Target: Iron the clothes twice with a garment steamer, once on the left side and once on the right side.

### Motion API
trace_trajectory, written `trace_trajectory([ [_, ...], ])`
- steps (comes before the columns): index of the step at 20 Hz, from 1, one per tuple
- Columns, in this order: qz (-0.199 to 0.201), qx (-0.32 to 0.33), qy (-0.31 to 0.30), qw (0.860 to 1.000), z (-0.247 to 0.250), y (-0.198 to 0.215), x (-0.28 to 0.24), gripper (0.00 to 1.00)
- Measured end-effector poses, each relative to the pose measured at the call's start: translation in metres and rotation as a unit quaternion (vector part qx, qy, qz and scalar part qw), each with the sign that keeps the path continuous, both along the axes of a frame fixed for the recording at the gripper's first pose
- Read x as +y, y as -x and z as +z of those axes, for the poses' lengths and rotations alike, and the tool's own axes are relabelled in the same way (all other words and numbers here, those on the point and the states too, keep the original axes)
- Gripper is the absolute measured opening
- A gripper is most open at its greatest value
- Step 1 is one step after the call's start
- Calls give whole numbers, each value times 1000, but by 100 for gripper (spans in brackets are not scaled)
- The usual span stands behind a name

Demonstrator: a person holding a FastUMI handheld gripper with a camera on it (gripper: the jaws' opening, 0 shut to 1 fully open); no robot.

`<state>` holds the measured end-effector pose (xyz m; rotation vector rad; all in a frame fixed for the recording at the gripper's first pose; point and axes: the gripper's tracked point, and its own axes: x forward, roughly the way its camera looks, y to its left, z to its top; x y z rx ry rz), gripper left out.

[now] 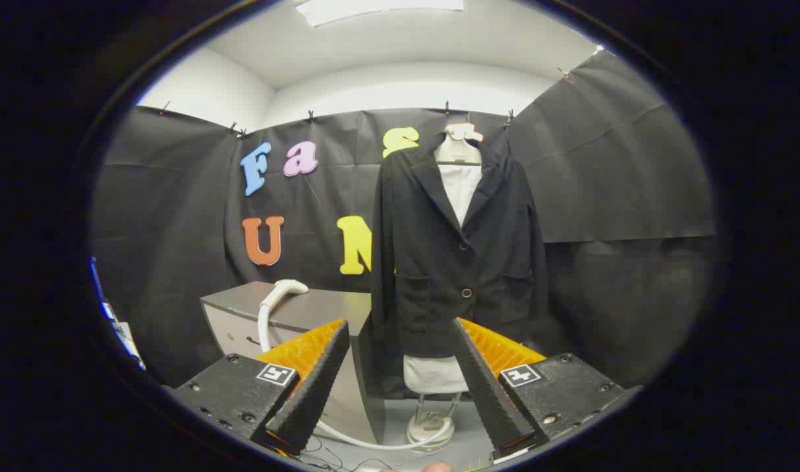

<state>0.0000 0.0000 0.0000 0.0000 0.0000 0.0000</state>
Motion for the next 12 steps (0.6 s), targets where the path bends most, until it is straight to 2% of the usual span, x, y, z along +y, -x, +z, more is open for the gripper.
trace_trajectory([
  [12, -4, 19, -6, 1000, -2, -8, 6, 99],
])
